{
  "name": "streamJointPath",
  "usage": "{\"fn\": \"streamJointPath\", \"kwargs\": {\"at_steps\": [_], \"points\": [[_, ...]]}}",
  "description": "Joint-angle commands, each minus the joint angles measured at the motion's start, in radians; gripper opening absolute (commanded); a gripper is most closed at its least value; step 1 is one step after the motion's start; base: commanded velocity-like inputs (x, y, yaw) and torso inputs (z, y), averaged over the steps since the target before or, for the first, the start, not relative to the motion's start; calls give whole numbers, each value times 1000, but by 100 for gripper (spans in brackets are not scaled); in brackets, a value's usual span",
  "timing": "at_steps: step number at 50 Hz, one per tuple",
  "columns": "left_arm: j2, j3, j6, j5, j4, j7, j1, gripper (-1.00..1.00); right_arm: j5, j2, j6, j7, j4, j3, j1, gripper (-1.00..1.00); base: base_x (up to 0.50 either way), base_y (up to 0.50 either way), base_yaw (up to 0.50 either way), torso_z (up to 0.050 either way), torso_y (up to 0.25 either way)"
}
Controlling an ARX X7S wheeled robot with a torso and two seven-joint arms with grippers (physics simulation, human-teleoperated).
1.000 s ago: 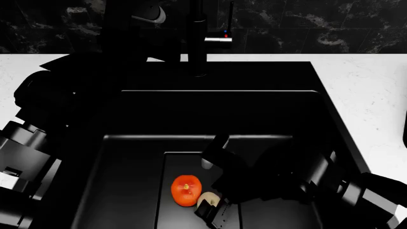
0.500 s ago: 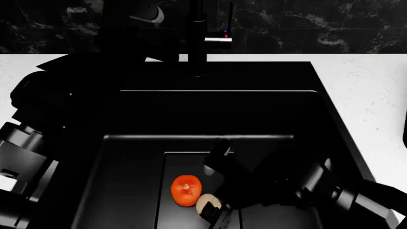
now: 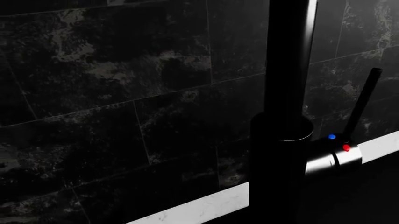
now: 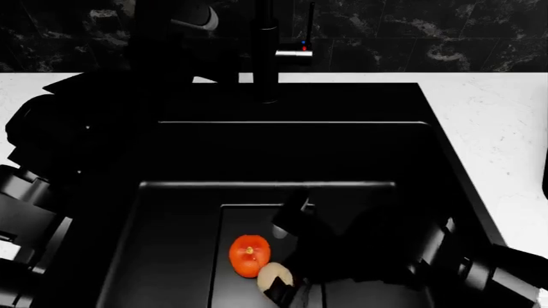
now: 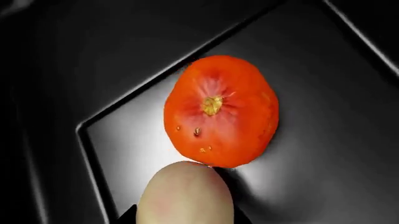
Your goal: Pick up the fruits and vegetables and place them in the sink. Turn on the sink faucet to wash them. Then turn the sink off and put them in the tray.
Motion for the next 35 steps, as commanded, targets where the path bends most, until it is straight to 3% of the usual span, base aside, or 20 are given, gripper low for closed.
{"fn": "streamJointPath", "kwargs": {"at_steps": [1,8,19,27,35], "points": [[-1,4,-17,-2,10,4,-20,100,217,122,113,170,-316,114,44,-100,0,0,0,0,0],[-5,8,-52,-12,20,12,-49,100,491,208,183,374,-466,237,152,-100,0,0,0,0,0],[-53,46,-190,-55,110,50,-103,100,711,310,200,636,-474,373,417,-100,0,0,0,0,0],[-108,74,-446,-198,277,126,-241,100,699,348,218,691,-431,438,590,-100,0,0,0,0,0],[-158,71,-544,-261,370,109,-281,100,550,354,223,638,-384,449,655,-100,0,0,0,0,-1]]}}
